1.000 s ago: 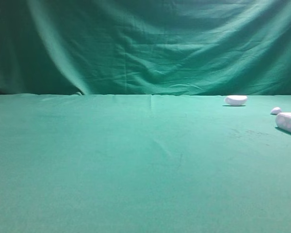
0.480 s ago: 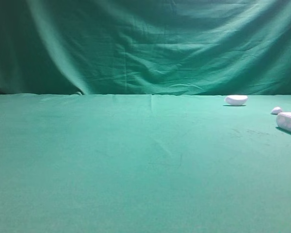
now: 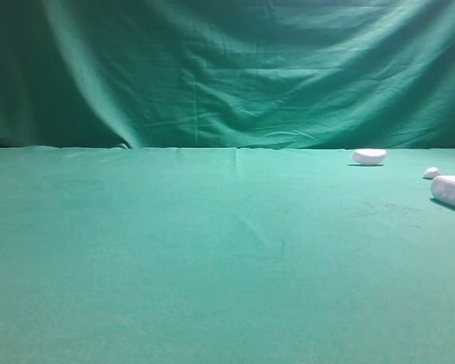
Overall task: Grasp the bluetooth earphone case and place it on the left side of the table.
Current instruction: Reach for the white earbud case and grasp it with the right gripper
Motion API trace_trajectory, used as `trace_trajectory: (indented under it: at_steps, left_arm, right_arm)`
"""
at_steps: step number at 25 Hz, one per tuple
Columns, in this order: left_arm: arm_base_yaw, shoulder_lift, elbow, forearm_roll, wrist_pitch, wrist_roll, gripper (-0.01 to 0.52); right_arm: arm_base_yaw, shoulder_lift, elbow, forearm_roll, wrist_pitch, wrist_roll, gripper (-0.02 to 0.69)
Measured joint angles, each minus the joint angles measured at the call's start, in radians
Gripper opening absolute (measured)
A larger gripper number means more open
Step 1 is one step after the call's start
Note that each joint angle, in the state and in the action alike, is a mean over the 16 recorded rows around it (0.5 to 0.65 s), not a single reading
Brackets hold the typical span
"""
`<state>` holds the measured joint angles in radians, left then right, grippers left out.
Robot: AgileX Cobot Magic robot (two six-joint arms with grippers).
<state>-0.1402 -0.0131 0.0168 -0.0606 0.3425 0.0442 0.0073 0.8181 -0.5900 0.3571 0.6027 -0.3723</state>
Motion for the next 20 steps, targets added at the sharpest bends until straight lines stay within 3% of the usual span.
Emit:
trace_trajectory:
  at_steps: [6,12,15,20]
  left_arm:
    - [0.000,0.000,0.000,0.000,0.000,0.000,0.000]
    - [0.000,0.000,0.000,0.000,0.000,0.000,0.000]
    - [0.000,0.000,0.000,0.000,0.000,0.000,0.000]
    - [0.000,0.000,0.000,0.000,0.000,0.000,0.000]
  right_arm:
    - [0.064,0.246,-0.108,-0.037,0.128,0.011,0.000]
    - [0.155,0.420,-0.174,-0.154,0.120,0.072,0.018]
    - [0.198,0.491,-0.195,-0.220,0.093,0.113,0.078]
    - [0.234,0.601,-0.222,-0.303,0.030,0.194,0.264]
